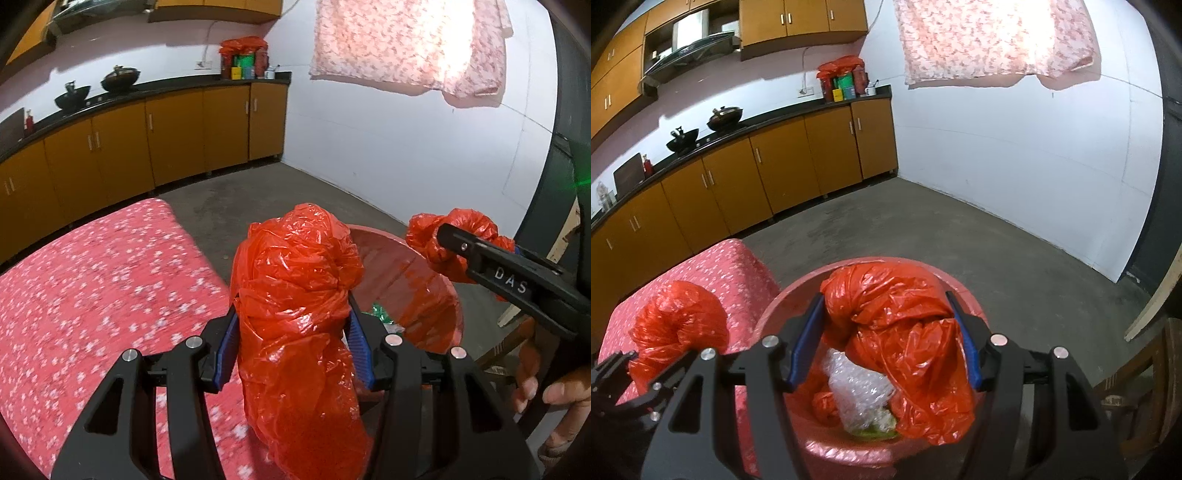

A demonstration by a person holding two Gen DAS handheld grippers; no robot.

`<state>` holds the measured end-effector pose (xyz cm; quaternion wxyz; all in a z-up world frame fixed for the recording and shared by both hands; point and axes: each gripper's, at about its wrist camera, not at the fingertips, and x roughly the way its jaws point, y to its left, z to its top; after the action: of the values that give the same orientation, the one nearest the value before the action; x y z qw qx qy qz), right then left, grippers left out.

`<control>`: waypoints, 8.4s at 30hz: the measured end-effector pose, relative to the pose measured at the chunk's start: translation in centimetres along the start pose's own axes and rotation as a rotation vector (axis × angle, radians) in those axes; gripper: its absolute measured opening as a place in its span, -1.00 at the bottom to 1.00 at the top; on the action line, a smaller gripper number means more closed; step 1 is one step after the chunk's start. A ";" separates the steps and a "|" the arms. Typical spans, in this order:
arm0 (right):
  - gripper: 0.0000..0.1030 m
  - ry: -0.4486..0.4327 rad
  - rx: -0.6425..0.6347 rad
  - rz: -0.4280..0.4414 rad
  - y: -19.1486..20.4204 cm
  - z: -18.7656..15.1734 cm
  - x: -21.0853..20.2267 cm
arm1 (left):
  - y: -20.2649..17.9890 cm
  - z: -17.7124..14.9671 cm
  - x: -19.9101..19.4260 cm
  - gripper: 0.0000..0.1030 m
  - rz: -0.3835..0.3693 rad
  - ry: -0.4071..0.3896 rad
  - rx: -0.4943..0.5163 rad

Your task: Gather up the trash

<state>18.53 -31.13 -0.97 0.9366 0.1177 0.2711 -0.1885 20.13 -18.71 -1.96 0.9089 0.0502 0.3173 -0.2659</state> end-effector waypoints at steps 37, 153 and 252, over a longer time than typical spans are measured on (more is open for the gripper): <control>0.91 -0.232 -0.084 -0.074 0.7 -1.1 -7.0 | 2.7 -2.4 -5.3 0.93 0.172 -0.103 -0.019; 0.92 -0.226 -0.151 0.079 6.8 -12.1 -22.8 | 5.3 -11.5 -23.3 0.96 0.364 -0.287 -0.081; 0.92 -0.214 -0.145 0.078 7.2 -12.3 -23.3 | 5.2 -11.8 -23.6 0.96 0.363 -0.273 -0.090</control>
<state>-2.41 -13.90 2.57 0.9728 0.0392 0.1776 -0.1434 0.78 -0.56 2.52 0.9777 0.0295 0.1885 -0.0879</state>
